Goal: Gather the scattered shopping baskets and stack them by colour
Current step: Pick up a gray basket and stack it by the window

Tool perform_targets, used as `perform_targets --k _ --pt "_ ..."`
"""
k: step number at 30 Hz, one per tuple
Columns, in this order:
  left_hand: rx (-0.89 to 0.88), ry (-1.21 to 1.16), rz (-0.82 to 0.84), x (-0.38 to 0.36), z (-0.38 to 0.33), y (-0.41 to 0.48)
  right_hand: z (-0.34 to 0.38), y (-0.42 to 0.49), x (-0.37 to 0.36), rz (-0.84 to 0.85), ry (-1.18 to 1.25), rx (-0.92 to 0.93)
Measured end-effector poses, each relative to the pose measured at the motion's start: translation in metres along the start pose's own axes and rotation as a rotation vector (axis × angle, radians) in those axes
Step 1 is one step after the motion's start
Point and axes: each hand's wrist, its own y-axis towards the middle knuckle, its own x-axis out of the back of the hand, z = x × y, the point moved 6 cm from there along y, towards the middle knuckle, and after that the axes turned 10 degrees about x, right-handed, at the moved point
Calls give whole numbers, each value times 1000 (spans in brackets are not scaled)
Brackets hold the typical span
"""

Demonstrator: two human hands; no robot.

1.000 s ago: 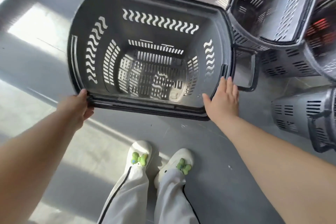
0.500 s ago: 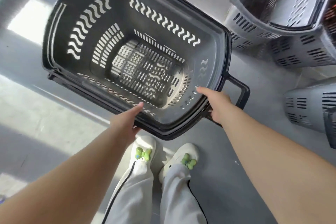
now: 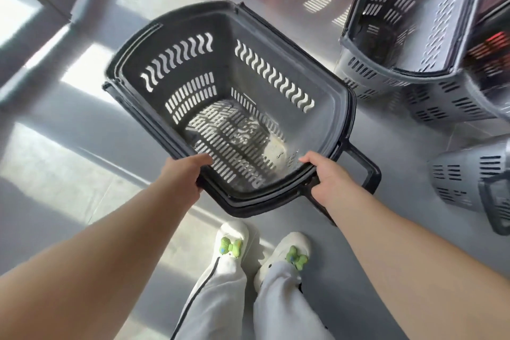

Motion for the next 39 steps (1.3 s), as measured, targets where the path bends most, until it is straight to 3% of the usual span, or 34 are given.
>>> perform_targets --k 12,18,28,39 --pt "-190 -29 173 62 -77 -239 101 -246 3 20 96 168" --pt "-337 -69 220 70 -134 -299 163 -299 -27 216 99 369" --pt "-464 -103 201 28 -269 -332 307 -296 -96 245 191 471" --pt "-552 -171 190 -94 -497 -325 540 -215 -190 296 167 489"
